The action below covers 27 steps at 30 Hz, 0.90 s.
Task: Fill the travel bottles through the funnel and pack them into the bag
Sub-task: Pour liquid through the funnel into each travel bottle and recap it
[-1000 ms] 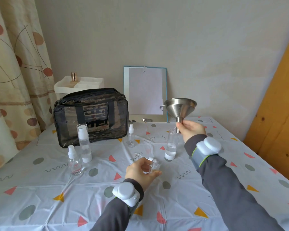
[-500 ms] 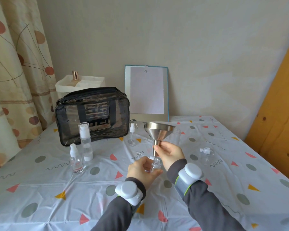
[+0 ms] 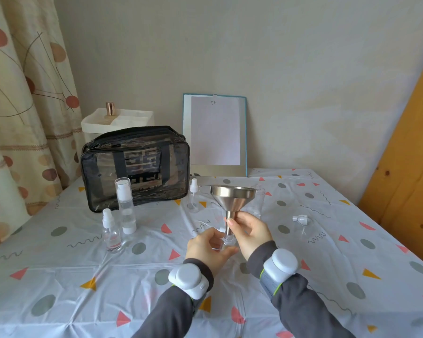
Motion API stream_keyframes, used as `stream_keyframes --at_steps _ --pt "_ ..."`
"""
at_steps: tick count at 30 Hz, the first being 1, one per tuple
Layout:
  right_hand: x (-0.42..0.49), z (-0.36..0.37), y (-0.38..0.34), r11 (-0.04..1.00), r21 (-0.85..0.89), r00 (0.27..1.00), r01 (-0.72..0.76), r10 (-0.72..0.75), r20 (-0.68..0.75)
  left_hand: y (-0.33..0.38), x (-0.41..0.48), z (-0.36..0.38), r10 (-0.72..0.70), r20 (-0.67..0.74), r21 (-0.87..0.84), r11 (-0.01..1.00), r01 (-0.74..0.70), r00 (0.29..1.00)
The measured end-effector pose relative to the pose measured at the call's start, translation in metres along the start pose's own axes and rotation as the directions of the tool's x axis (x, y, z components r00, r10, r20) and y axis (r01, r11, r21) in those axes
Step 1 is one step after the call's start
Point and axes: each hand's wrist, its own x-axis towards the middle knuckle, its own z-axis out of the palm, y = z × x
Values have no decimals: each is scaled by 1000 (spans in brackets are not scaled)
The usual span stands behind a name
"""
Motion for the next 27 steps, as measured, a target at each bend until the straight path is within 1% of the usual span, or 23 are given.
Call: stream_keyframes --at_steps 5,8,13,17,22,24,27 --pt "-5 -5 3 999 -14 998 51 -50 46 0 -1 0 -6 -1 7 1000 6 1000" --pt "-6 -7 4 997 -3 997 71 -71 43 1 -1 0 -4 -2 14 1000 4 1000" --pt "-5 -11 2 989 -89 991 120 -114 72 1 -1 -1 5 0 33 999 -5 1000" --pt "-5 -12 6 961 -214 983 176 -159 94 1 -1 -1 -12 -10 4 1000 12 1000" --pt "-6 -13 6 959 -209 980 192 -176 94 2 -1 -1 13 19 48 999 -14 1000" --pt "-7 -13 6 957 -216 980 192 -175 97 2 -2 -1 42 73 0 999 -42 996" --pt "-8 -14 5 951 -232 978 203 -188 85 5 0 -1 106 123 -198 977 -80 987"
